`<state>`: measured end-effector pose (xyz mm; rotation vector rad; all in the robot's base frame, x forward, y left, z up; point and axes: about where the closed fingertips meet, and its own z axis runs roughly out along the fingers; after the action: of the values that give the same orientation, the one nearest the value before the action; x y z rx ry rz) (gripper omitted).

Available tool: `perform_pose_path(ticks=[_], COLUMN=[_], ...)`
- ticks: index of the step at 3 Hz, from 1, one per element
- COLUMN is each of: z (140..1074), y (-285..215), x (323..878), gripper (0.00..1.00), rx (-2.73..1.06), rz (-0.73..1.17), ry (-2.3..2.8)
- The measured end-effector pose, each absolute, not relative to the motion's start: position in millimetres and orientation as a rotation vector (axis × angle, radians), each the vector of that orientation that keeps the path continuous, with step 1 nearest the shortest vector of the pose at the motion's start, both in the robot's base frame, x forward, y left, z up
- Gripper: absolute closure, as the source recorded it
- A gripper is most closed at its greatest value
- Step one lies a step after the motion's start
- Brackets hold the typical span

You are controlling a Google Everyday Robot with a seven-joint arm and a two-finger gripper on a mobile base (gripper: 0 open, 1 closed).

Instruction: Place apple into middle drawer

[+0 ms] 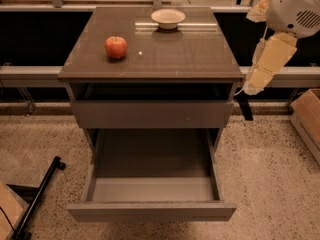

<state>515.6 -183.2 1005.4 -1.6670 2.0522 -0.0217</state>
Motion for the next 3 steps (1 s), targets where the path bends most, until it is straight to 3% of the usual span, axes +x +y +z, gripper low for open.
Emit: perform_pose_path(ticks=[2, 3], z=[988.0, 980.1], y=[-161.8, -125.2], x=[536.9, 592.5], gripper=[0.0, 0.0], rx=[-1.58, -1.485], rz=[0.087, 0.191], ry=[2.025, 1.947])
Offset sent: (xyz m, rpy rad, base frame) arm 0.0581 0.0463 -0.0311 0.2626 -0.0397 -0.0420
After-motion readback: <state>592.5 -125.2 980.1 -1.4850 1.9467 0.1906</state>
